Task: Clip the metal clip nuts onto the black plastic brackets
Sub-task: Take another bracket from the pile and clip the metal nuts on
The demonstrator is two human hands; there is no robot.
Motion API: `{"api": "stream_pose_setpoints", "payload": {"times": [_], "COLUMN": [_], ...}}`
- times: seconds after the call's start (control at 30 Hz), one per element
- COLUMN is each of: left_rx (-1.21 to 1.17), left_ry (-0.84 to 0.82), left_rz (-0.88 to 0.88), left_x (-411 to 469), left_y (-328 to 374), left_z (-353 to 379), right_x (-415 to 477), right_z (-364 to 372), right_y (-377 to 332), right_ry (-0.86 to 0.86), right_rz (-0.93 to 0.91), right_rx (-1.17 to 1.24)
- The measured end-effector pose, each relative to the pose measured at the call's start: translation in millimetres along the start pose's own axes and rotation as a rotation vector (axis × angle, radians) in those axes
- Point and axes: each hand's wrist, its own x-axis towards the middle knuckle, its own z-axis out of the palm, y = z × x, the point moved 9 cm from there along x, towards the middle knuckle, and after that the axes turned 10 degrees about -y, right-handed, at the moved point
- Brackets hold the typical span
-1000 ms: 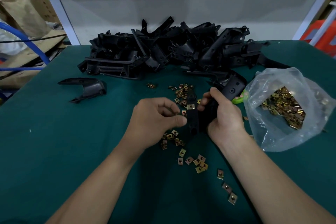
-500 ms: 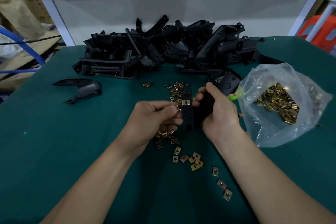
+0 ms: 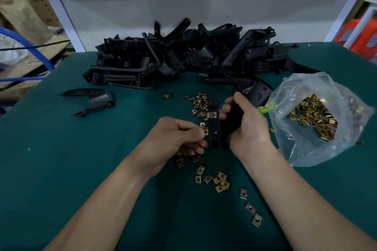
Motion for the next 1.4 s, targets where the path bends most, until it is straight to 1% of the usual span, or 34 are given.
{"api": "stream_pose_setpoints", "payload": {"times": [0.3, 0.53, 0.63, 0.8, 0.9, 0.97, 1.07, 1.27, 1.4], "left_rx": [0.017, 0.035, 0.076, 0.134, 0.239, 0.289, 0.316, 0.313, 0.197], "left_ry": [-0.008, 0.052, 0.053, 0.074, 0.118, 0.139, 0.126, 0.083, 0.043], "left_rz": [-0.004, -0.009, -0.011, -0.016, -0.005, -0.002, -0.03, -0.058, -0.063], "left_x": [1, 0, -1, -2, -2, -2, -2, -2, -2], "left_y": [0, 0, 1, 2, 6, 7, 5, 5, 4], "left_z": [1, 0, 1, 2, 1, -1, 1, 5, 9], "right_x": [0, 1, 0, -5, -8, -9, -10, -10, -11], "right_z": [-2, 0, 1, -1, -3, -4, -5, -9, -10], "right_y": [-3, -5, -7, -10, -10, -8, -6, -3, -7], "right_ry": [-0.008, -0.031, -0.031, 0.034, 0.08, 0.096, 0.111, 0.154, 0.177], "right_rz": [0.002, -0.032, -0.059, -0.124, -0.158, -0.168, -0.156, -0.125, -0.101], "right_rx": [-0.019, -0.025, -0.05, -0.039, -0.04, -0.054, -0.088, -0.108, -0.136]}}
